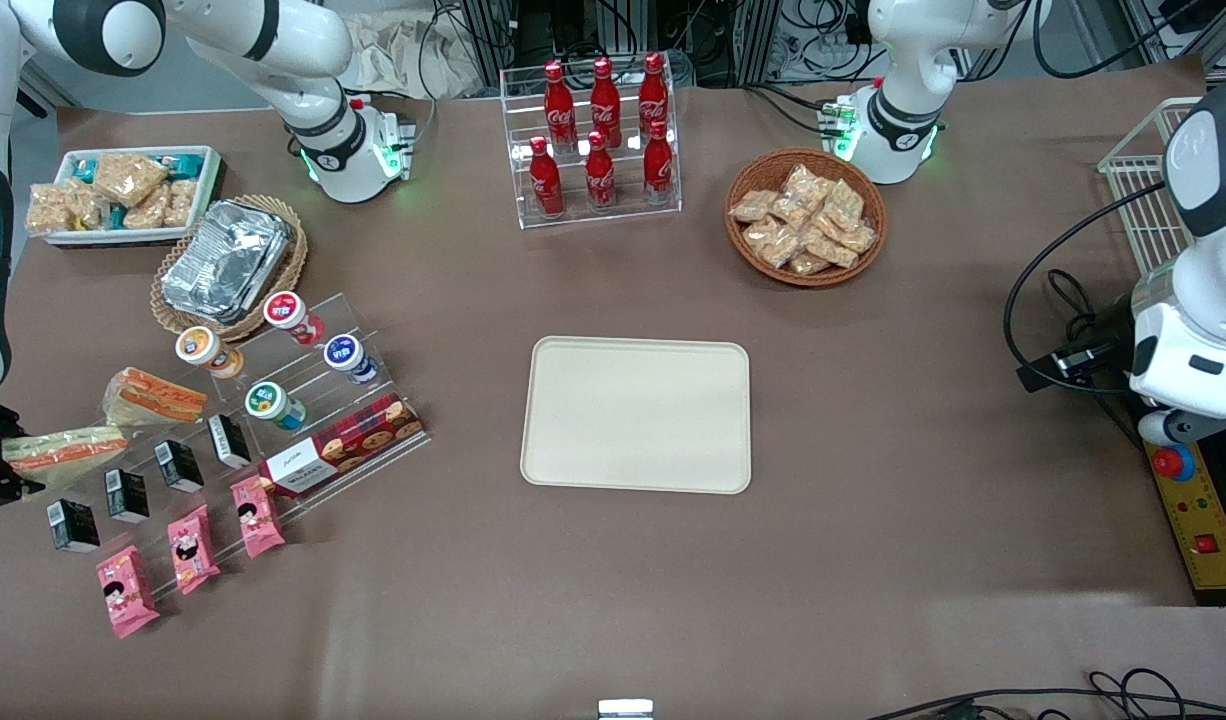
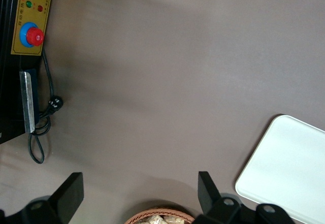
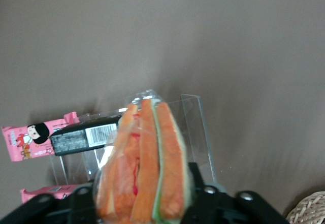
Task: Place sandwich on tray
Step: 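Grasp the plastic-wrapped triangular sandwich with the right gripper, then lift the wrapped sandwich out of the stand with the right gripper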
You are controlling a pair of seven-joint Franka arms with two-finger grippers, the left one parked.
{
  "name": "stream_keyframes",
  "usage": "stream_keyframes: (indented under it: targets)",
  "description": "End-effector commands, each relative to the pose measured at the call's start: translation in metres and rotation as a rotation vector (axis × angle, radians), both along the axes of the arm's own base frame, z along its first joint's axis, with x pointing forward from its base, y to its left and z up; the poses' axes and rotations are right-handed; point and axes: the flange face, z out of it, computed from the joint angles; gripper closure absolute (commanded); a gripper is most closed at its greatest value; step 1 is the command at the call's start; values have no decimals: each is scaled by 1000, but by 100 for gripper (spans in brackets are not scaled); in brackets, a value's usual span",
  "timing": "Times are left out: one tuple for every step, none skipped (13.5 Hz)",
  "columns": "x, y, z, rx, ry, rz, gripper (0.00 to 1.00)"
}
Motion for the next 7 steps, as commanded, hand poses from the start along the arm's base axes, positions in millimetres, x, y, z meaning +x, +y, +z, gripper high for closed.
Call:
stream_keyframes:
  targets:
    - [2,1,-7,15,-6,3,52]
    - [1,0,-6,15,-6,9,61]
    - [1,-1,-4,16,-5,23,68]
    - [0,-3,3,10,-15,47,73]
    - [0,-7,18,1,-37,59,74]
    - [-2,-8,40,-7,-62,88,74]
    - [-5,-7,53,-4,-57,140,74]
